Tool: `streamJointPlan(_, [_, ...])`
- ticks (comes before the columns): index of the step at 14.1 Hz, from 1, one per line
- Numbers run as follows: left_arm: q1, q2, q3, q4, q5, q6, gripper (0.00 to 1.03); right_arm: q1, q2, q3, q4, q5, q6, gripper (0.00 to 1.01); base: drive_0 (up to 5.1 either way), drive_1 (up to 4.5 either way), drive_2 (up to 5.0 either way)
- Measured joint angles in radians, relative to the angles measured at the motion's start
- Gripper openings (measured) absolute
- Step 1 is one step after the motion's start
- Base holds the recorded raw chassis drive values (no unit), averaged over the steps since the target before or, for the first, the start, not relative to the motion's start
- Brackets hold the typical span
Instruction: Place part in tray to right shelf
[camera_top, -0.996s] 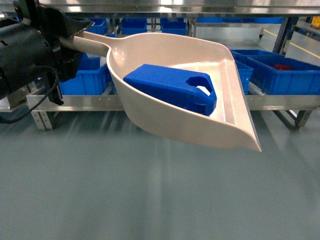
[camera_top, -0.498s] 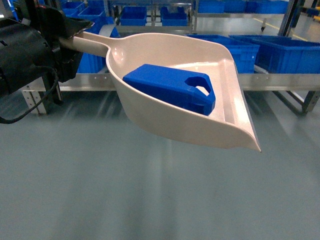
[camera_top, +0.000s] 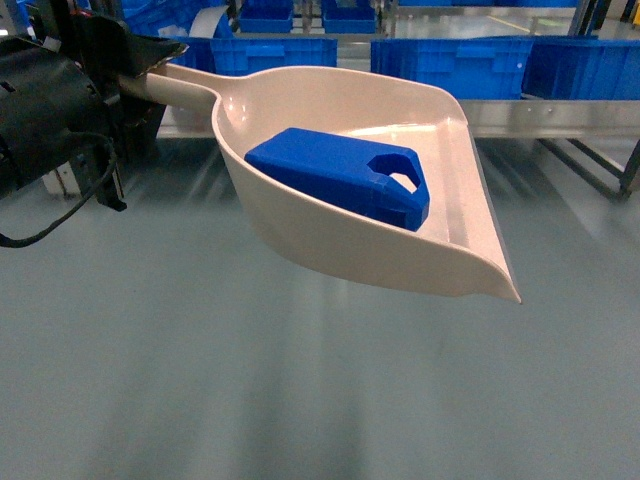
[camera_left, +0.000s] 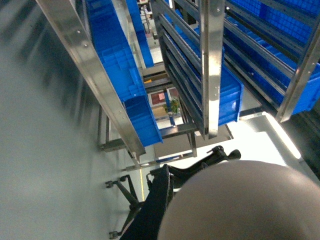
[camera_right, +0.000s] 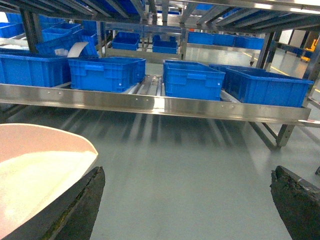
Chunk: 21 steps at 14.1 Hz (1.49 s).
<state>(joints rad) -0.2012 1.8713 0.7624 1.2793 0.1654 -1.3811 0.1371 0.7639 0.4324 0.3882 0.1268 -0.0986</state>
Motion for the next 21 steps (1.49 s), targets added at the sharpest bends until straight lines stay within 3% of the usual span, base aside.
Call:
streamJointPlan(4, [0.0,0.0,-0.001,-0.001,0.0,0.0,0.13,0.0,0.0,0.0,-0.002,0.0,0.0,0.98,0.0,0.0,0.0])
streamJointPlan(17, [0.002,0.0,0.0,-0.001,0.001,0.0,0.13,0.0,0.0,0.0,-0.002,-0.001,0.0,0.98,2.9,1.94,-5.0])
streamJointPlan(21, [-0.01,0.0,0.0,0.0,0.01,-0.001,0.13,0.0,0.0,0.0,0.001,0.003,0.0,0.98,0.9,4.72,-2.9])
